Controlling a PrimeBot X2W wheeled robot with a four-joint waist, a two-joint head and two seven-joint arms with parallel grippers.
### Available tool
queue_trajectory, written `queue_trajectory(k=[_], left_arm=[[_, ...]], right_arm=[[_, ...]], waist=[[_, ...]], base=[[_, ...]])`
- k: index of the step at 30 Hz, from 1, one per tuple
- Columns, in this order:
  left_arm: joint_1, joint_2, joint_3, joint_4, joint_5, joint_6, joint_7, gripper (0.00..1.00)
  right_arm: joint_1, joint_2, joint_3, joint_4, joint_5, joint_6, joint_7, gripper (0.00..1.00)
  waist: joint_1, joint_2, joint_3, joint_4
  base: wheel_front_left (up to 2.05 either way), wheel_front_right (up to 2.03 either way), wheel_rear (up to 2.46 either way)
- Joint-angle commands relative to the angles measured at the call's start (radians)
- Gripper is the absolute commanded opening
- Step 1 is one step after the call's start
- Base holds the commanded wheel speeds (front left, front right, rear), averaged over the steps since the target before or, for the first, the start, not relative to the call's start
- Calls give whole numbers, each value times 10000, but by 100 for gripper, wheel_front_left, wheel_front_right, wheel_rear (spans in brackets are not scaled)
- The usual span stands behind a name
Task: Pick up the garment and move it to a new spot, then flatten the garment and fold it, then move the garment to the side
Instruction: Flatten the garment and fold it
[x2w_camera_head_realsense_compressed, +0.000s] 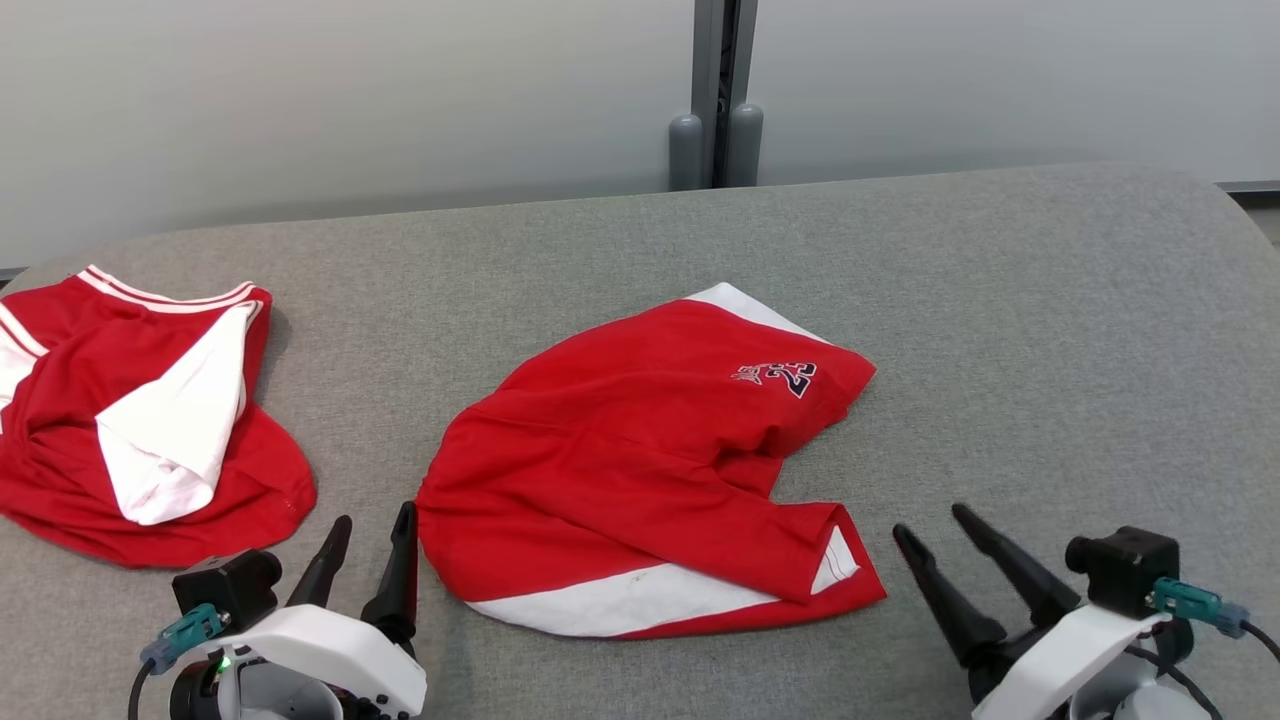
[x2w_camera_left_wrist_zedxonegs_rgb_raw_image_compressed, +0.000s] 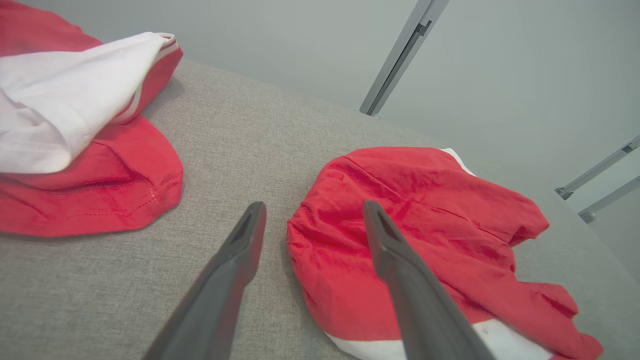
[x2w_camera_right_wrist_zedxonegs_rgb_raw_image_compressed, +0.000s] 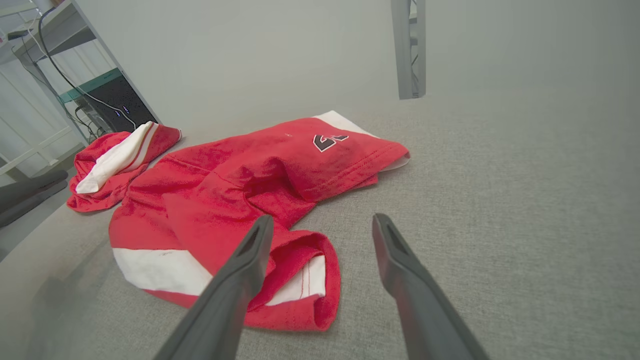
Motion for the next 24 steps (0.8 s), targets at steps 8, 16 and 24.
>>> queue_trajectory(k=[8, 16, 24], left_arm=[[112, -9, -1, -57, -32, 77, -54, 100], [118, -82, -35, 40, -57, 20, -102, 100], [93, -99, -59, 96, -90, -1, -134, 100]], right_arm=[[-379, -788, 1841, -476, 2163, 0, 1081, 100], [-902, -783, 2733, 17, 3042, 0, 1392, 100], [-1365, -619, 3324, 554, 3618, 0, 1290, 89]], waist=[[0, -1, 29, 346], [0, -1, 7, 740], [0, -1, 4, 1108]], base=[[0, 0, 0], [0, 0, 0], [0, 0, 0]])
